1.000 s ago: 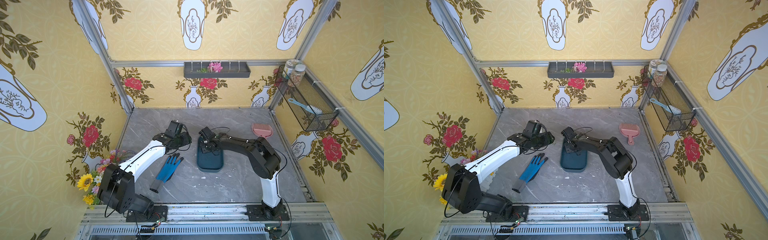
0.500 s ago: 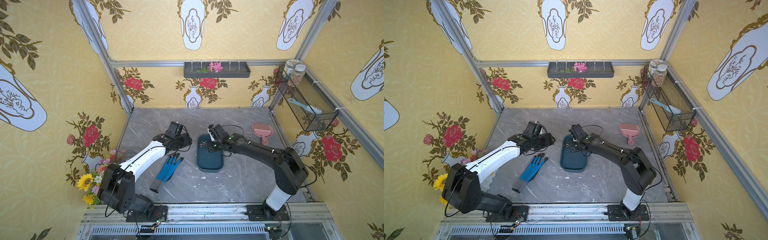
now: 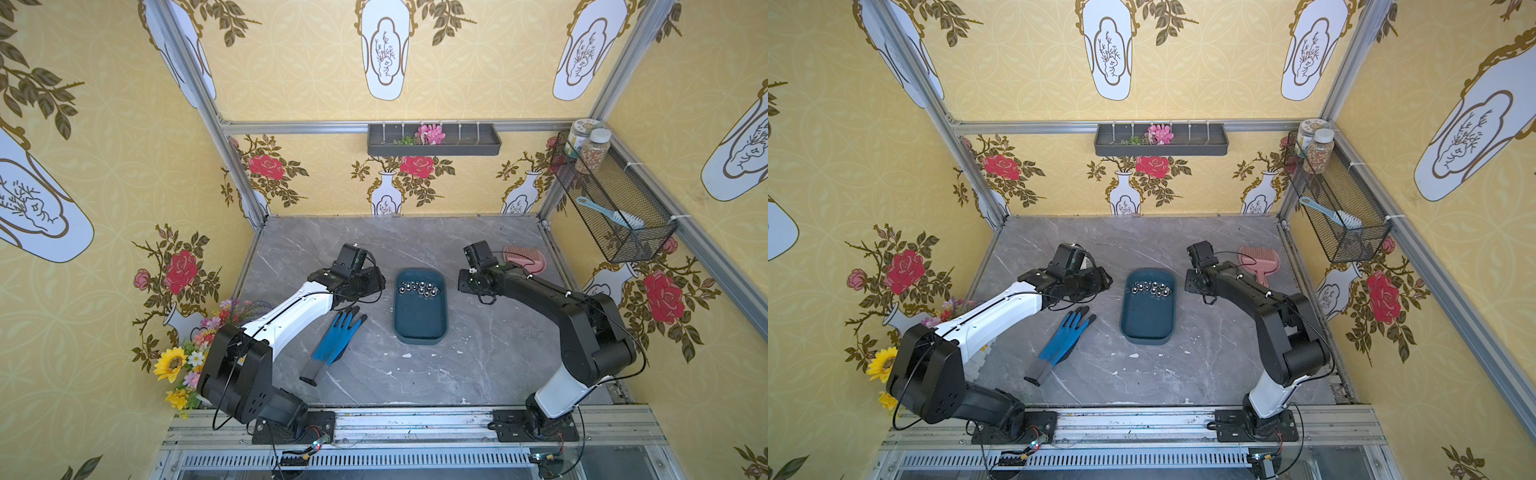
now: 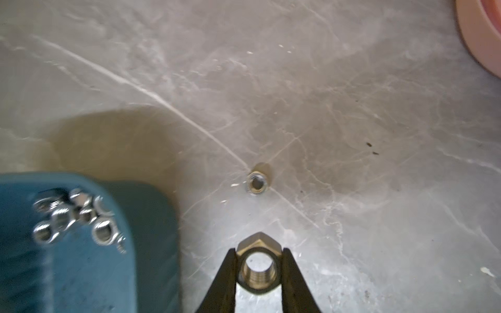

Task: Take out the wing nut from the storage box
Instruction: Place the nut at the center of the board.

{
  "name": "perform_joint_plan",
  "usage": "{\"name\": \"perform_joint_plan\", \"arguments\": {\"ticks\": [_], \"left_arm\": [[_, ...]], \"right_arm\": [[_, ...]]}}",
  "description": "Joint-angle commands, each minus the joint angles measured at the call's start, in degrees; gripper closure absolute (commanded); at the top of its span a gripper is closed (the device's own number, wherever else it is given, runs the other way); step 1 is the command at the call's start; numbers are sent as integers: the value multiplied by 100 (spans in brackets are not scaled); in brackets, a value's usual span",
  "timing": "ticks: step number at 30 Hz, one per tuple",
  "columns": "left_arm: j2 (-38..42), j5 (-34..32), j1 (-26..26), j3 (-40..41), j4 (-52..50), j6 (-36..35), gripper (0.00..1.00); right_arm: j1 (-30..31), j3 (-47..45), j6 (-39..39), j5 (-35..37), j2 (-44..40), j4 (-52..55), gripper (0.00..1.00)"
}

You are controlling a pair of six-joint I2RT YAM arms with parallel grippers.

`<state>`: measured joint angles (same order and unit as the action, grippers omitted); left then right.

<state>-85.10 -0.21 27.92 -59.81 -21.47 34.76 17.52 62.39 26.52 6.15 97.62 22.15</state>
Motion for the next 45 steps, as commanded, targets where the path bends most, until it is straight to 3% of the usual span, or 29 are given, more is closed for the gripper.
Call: {"name": "perform_joint_plan", "arguments": {"ticks": [1, 16, 24, 38, 45], "left_arm": [[-23, 65, -7, 46, 87, -13, 29], [-19, 100, -6, 67, 104, -27, 29], [-16, 116, -12, 69, 108, -22, 29], [-62, 198, -6, 74, 203, -22, 28], [-290, 261, 253, -92, 269, -50, 27]], "right_arm": [[-140, 215, 151, 83, 340, -300, 78], [-294, 344, 249, 176, 1056, -343, 76], [-298, 256, 316, 202, 1022, -381, 66], [-288, 31, 453, 226, 294, -413, 50], [-189, -661, 521, -253, -478, -1132, 44]]}}
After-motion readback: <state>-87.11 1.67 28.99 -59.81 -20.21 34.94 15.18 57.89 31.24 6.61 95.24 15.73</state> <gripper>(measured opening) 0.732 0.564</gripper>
